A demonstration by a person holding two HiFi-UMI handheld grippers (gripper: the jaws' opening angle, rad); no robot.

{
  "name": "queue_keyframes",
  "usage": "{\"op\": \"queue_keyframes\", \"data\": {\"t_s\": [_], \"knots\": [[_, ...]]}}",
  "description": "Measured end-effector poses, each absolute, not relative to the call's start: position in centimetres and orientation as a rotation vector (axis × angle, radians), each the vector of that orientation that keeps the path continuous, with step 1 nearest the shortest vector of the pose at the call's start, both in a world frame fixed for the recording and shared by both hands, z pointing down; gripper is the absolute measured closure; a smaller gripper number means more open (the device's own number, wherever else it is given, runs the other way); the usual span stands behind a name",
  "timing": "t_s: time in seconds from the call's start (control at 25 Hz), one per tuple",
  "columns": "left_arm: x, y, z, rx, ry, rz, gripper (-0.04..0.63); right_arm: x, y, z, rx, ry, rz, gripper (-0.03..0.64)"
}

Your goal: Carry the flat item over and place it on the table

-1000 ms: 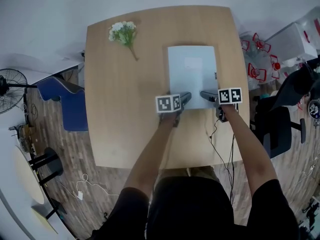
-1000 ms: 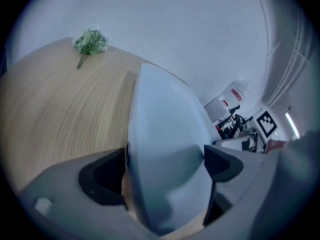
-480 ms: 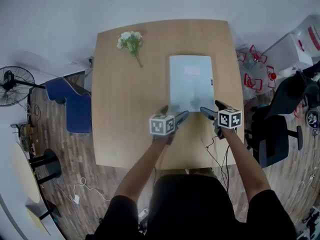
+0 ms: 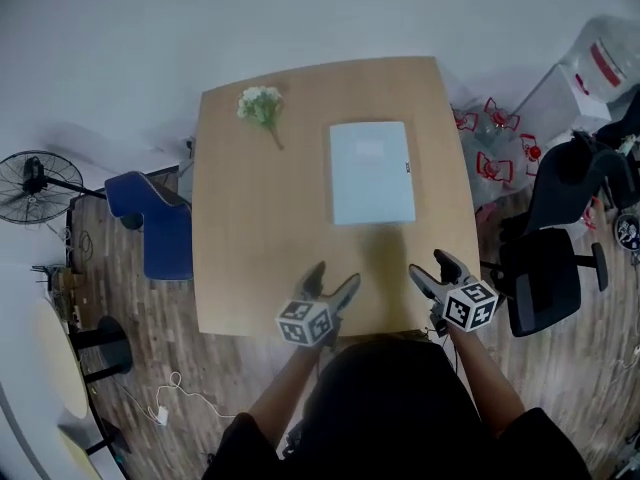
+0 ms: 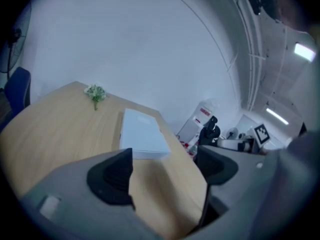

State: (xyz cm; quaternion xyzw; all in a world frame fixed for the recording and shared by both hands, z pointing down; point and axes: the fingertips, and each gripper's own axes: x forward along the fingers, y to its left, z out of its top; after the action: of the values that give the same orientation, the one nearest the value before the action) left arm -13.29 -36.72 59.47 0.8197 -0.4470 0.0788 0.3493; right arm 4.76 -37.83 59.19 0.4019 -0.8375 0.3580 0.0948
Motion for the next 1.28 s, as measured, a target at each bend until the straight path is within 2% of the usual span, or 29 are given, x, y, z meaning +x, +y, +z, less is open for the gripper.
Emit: {"op": "queue_keyframes", "data": {"t_s": [0.08, 0.16, 0.2, 0.24, 0.32, 0.36, 0.44, 0.72, 1.28], "knots": [[-13.7, -35.3, 57.5, 2.158, -1.241, 0.137, 0.25, 5.5, -35.8, 58.4, 1.224, -2.495, 1.008, 0.327], [-15.2, -34.9, 55.9, 2.196, -1.4, 0.106, 0.432, 6.0, -34.7, 58.3, 1.251, -2.511, 0.967, 0.394], [-15.9, -34.9, 55.3, 2.208, -1.473, 0.106, 0.482, 6.3, -34.4, 58.1, 1.263, -2.526, 0.954, 0.414], [-16.4, -35.0, 54.7, 2.213, -1.526, 0.104, 0.503, 6.6, -34.1, 57.6, 1.274, -2.545, 0.928, 0.433], [-16.9, -35.0, 53.8, 2.21, -1.575, 0.079, 0.548, 7.2, -33.8, 55.8, 1.306, -2.577, 0.811, 0.555], [-16.8, -35.0, 53.4, 2.208, -1.578, 0.064, 0.587, 7.5, -33.9, 54.8, 1.331, -2.587, 0.744, 0.574], [-16.3, -34.8, 52.8, 2.232, -1.553, 0.039, 0.595, 7.7, -33.9, 53.0, 1.386, -2.607, 0.658, 0.616], [-16.2, -32.5, 52.0, 2.252, -1.474, -0.029, 0.595, 6.3, -33.3, 50.2, 1.445, -2.638, 0.512, 0.617], [-19.2, -33.3, 49.9, 2.33, -1.586, 0.057, 0.595, 5.2, -34.0, 47.7, 1.545, -2.624, 0.343, 0.616]]}}
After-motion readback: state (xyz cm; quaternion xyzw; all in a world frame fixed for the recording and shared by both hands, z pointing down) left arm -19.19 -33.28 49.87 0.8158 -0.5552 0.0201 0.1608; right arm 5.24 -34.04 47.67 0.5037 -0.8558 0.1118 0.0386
